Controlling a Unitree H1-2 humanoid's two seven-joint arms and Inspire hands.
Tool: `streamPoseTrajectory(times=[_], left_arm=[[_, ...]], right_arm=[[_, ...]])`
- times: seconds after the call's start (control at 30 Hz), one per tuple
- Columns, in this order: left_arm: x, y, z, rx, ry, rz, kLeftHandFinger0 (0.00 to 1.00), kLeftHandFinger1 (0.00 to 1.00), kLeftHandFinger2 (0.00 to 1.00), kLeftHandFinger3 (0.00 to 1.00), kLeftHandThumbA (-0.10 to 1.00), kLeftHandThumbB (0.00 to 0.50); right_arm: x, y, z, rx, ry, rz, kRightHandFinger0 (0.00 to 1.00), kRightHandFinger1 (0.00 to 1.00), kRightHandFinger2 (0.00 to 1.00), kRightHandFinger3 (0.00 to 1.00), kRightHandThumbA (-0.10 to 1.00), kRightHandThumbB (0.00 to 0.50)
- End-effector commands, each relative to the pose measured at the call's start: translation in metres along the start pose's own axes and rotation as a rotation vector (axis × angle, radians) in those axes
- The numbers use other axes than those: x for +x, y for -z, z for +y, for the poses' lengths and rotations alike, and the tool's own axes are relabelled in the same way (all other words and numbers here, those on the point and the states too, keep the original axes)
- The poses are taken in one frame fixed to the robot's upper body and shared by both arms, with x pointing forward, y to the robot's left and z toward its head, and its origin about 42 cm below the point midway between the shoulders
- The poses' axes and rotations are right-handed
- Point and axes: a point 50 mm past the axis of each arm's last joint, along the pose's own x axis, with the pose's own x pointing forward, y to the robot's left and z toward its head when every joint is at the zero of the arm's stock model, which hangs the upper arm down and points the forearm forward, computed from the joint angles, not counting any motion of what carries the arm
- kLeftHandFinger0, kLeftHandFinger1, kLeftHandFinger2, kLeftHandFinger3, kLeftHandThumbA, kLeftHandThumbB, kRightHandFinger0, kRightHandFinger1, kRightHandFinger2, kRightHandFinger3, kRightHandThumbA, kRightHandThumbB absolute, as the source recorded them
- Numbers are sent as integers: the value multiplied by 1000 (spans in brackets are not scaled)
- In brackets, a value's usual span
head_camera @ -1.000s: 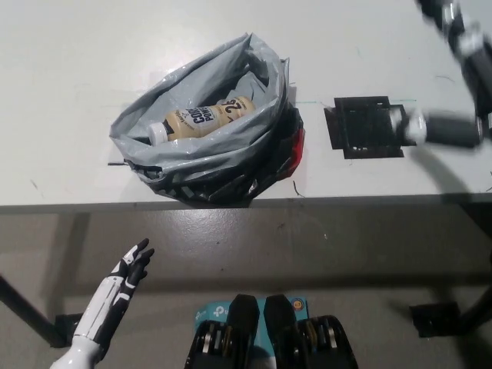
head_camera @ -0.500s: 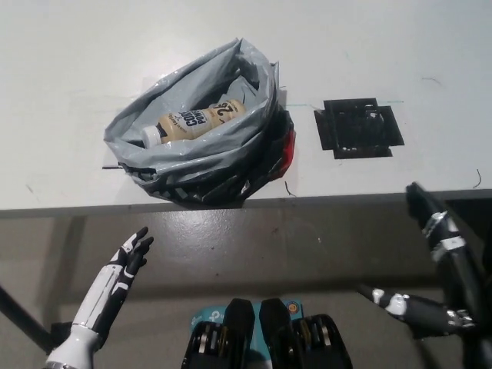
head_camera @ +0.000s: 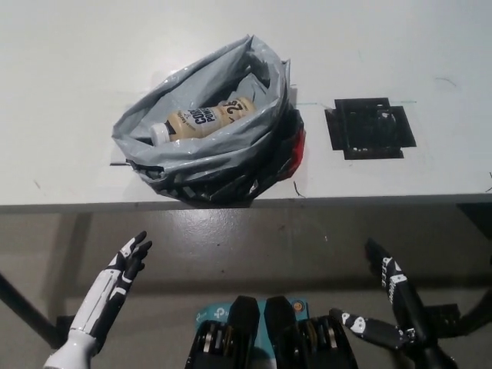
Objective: Use the right hand to pick up a bottle of protein shake and place it into a plastic bag on the left side
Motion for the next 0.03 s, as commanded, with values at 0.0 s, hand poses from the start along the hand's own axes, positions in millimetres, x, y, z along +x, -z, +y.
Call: streamPoseTrajectory(times=[0.0], left_arm=[[-2, -4, 7, -2, 18, -38, 1000, 1000, 1000, 1000, 1000, 180]], right_arm=[[2, -5, 3, -13, 12, -73, 1000, 1000, 1000, 1000, 941, 252]])
